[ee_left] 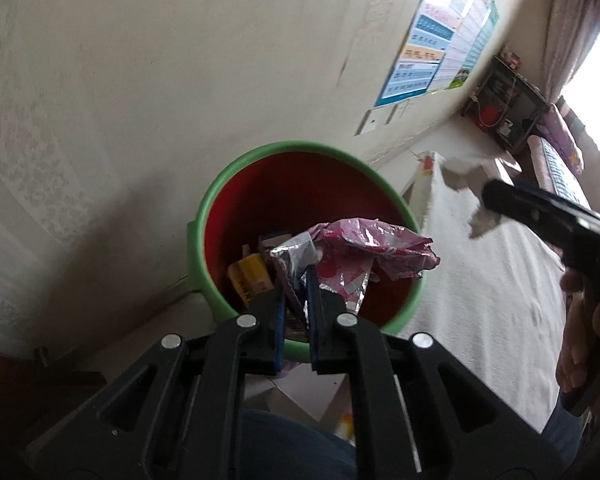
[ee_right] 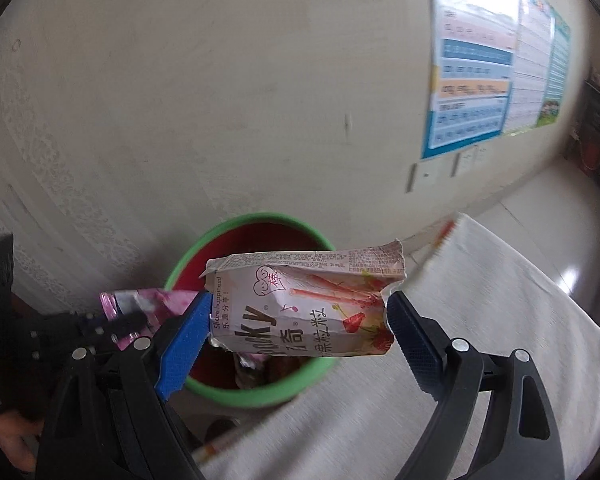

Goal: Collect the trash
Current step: 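Carry the pink bag and Pocky box to the red bin and open both tools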

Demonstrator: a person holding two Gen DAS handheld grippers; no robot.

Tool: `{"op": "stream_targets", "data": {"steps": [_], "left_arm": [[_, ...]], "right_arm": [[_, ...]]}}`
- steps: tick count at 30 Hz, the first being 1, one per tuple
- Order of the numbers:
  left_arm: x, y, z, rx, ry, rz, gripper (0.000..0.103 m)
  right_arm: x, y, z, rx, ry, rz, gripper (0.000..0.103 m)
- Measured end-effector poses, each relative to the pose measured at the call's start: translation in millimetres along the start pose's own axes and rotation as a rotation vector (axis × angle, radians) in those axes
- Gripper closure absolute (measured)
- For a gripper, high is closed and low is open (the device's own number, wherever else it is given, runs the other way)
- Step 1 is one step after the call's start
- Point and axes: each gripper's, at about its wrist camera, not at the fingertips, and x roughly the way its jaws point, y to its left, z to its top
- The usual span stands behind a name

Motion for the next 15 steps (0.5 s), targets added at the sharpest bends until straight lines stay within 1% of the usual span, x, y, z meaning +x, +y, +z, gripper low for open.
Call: {"op": "stream_targets", "data": {"steps": [4, 8, 9, 10, 11, 12, 14, 15], "left_arm": [[8, 11, 4, -0.034, 0.008, -0.007, 0.095], [12, 17, 13, -0.051, -0.001, -0.024, 0.095], [13, 18, 15, -0.056, -0.001, -0.033, 0.092], [14, 20, 16, -0.061, -0.001, -0.042, 0.087], [14, 21, 18, -0.071, -0.004, -0.051, 0.07], [14, 24, 19, -0.084, -0.011, -0.058, 0.05], [13, 28, 17, -0.112, -0.018, -0.085, 0.042], [14, 29, 16, -0.119, -0.016, -0.091, 0.035]], "right_arm": [[24, 14, 13, -0.016, 0.017, 0.026, 0.018], [38, 21, 23, 0.003, 0.023, 0.057, 0.018], [39, 21, 24, 0.006, 0.023, 0.062, 0.016], [41, 22, 26, 0.012, 0.024, 0.071, 0.015], [42, 23, 28, 0.018, 0.026, 0.078, 0.014], [44, 23, 30, 0.027, 0.026, 0.081, 0.012], [44, 22, 30, 0.038, 0.025, 0.078, 0.011], [44, 21, 30, 0.039, 0.027, 0.08, 0.01]]}}
